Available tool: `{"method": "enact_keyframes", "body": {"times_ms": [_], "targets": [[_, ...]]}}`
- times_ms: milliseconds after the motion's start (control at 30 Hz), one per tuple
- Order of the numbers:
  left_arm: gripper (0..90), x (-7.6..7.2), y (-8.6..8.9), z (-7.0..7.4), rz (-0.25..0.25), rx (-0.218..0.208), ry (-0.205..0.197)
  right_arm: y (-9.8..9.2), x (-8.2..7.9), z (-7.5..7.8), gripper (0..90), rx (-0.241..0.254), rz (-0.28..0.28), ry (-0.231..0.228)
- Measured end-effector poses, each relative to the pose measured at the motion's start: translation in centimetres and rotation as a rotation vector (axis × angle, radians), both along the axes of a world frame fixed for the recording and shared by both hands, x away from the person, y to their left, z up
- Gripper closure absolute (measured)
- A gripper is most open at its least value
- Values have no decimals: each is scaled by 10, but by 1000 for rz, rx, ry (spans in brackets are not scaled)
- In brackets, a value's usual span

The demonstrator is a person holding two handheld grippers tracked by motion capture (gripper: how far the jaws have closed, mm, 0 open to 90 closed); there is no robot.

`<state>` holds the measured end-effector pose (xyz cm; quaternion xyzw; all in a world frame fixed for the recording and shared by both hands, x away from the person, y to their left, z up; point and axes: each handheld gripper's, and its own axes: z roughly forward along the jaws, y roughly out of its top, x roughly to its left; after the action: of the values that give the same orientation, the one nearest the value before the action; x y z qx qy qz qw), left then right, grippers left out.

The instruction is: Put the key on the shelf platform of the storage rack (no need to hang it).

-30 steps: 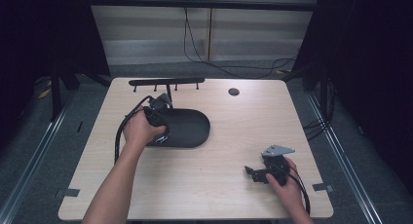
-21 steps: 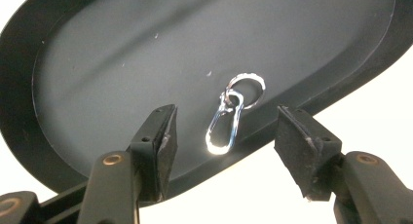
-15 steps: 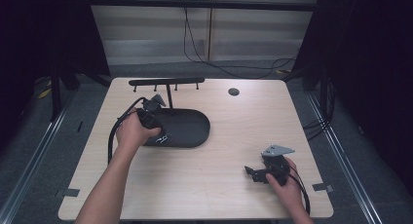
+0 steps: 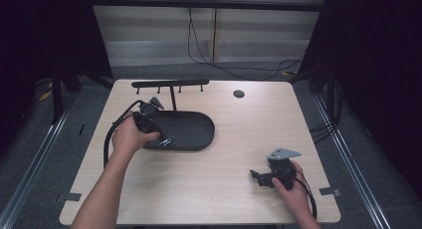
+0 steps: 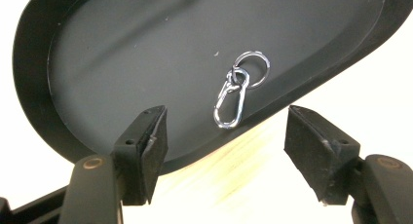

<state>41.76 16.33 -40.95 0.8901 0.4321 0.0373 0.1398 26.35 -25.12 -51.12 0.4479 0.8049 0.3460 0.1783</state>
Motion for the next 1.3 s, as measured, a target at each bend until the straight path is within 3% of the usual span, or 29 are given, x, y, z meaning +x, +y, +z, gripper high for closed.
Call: {"method": "enact_keyframes", "body": {"times_ms": [833, 1033, 1300], "targets": [[225, -17, 23, -2, 27, -51, -24, 0, 0, 0, 134, 0, 0, 0], [201, -21, 28, 1, 17, -65, -40, 0, 0, 0, 133, 0, 0, 0], [158, -29, 33, 2, 4, -86, -26, 0, 0, 0, 134, 0, 0, 0]]}}
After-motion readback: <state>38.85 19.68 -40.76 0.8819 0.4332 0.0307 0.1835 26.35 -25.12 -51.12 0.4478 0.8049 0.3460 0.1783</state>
